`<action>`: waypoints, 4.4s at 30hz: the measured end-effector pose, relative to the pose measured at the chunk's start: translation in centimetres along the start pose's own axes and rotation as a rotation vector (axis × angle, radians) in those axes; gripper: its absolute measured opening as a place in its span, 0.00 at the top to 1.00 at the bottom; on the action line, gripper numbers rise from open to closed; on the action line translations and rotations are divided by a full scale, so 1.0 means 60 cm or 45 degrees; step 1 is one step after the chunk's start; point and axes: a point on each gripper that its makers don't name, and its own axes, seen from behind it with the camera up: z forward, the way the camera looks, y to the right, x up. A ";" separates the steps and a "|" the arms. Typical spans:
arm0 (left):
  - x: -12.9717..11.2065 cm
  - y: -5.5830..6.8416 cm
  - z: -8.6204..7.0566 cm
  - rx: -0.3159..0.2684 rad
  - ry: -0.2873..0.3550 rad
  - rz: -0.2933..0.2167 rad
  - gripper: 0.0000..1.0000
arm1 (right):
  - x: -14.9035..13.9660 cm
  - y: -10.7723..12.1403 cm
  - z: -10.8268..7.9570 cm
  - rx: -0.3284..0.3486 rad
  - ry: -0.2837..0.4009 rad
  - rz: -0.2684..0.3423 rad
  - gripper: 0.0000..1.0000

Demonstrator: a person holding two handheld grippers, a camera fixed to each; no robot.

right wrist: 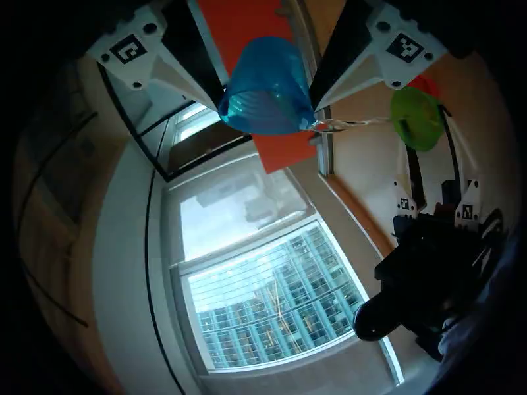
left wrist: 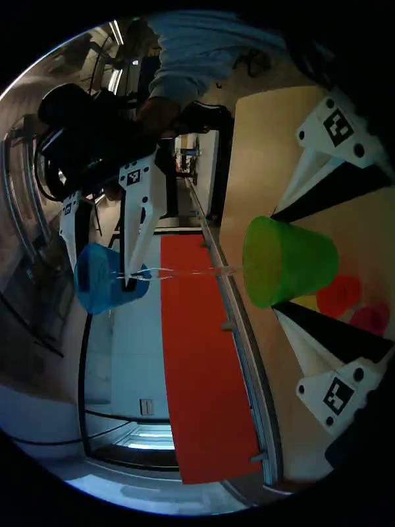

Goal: Pour water

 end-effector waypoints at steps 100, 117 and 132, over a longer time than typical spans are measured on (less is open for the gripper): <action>-0.001 0.001 0.004 0.007 0.002 -0.020 0.15 | 0.014 0.013 0.012 -0.011 0.003 -0.344 0.10; 0.001 0.001 0.006 0.004 0.005 -0.024 0.15 | 0.019 0.021 0.013 -0.023 0.003 -0.390 0.09; 0.004 0.001 0.006 0.006 0.004 -0.023 0.15 | 0.025 0.025 0.015 -0.033 -0.003 -0.452 0.09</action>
